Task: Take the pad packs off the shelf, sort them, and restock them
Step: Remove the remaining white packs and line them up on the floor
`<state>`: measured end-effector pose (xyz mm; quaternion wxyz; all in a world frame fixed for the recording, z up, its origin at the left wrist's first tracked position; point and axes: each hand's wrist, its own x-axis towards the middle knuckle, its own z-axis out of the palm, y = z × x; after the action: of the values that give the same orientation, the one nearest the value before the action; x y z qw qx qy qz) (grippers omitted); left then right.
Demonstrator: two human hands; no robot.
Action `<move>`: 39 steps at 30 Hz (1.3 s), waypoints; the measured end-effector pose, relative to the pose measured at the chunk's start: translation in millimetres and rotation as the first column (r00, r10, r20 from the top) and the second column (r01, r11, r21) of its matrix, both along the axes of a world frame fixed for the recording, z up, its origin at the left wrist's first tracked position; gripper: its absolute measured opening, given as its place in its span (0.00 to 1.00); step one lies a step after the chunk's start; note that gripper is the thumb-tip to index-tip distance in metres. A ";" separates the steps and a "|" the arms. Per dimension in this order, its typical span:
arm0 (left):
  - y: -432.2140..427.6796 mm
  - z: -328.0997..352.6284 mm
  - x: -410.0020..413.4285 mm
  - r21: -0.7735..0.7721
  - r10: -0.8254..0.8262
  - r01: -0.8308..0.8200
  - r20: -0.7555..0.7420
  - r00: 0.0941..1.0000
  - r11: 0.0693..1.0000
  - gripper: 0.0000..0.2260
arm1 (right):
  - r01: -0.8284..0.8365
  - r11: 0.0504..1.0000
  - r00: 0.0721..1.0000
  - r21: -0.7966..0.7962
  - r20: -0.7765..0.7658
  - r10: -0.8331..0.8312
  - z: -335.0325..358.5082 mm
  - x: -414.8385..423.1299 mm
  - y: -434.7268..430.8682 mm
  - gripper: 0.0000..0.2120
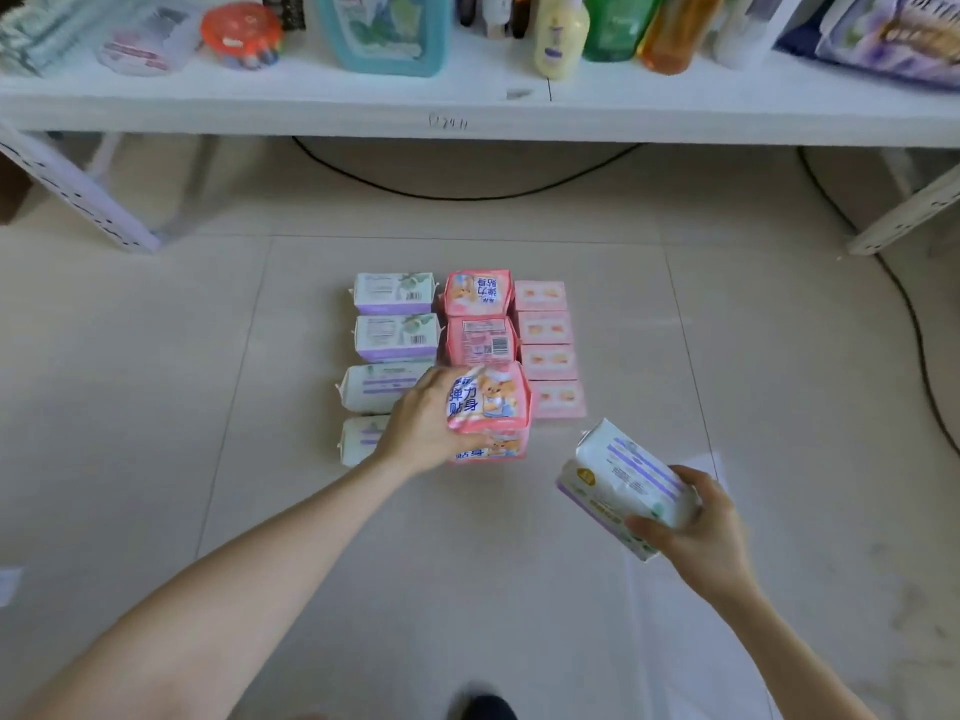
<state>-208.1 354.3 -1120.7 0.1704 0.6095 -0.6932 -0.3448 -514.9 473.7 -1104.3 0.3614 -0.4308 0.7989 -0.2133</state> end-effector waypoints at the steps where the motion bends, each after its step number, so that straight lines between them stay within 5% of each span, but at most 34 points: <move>1: -2.9 -15.1 -1.7 -0.019 -0.007 0.007 0.007 1.000 1.000 0.41 | 0.009 1.000 1.000 -0.013 -0.009 -0.009 -14.0 -3.9 1.6 0.30; 13: -29.4 -107.0 -8.1 -0.147 -0.038 0.057 0.129 0.991 0.987 0.41 | 0.032 0.992 0.999 -0.123 0.007 -0.032 -94.6 -20.2 10.4 0.30; 22: -22.6 -131.0 -9.5 -0.244 -0.036 0.153 0.426 0.904 0.958 0.42 | -0.094 0.989 0.996 -0.115 -0.013 0.093 -104.0 -13.1 16.5 0.31; 26: -10.6 -119.7 -6.8 -0.339 -0.083 0.216 0.366 0.927 0.916 0.43 | -0.144 0.984 0.989 -0.108 0.005 0.146 -105.0 -6.2 20.4 0.31; 32: 49.4 -111.5 6.8 -0.272 -0.416 0.476 0.251 0.874 0.837 0.39 | -0.171 0.981 0.980 -0.094 0.084 0.179 -110.6 21.3 25.9 0.31; 39: 107.0 -138.1 34.4 -0.010 -0.336 0.337 0.070 0.939 0.941 0.41 | -0.283 0.956 0.943 -0.077 0.158 0.292 -125.6 84.9 20.7 0.32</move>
<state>-173.7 461.3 -1258.8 0.0920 0.4916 -0.7962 -0.3405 -430.0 494.4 -1230.0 0.4429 -0.5329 0.6882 -0.2149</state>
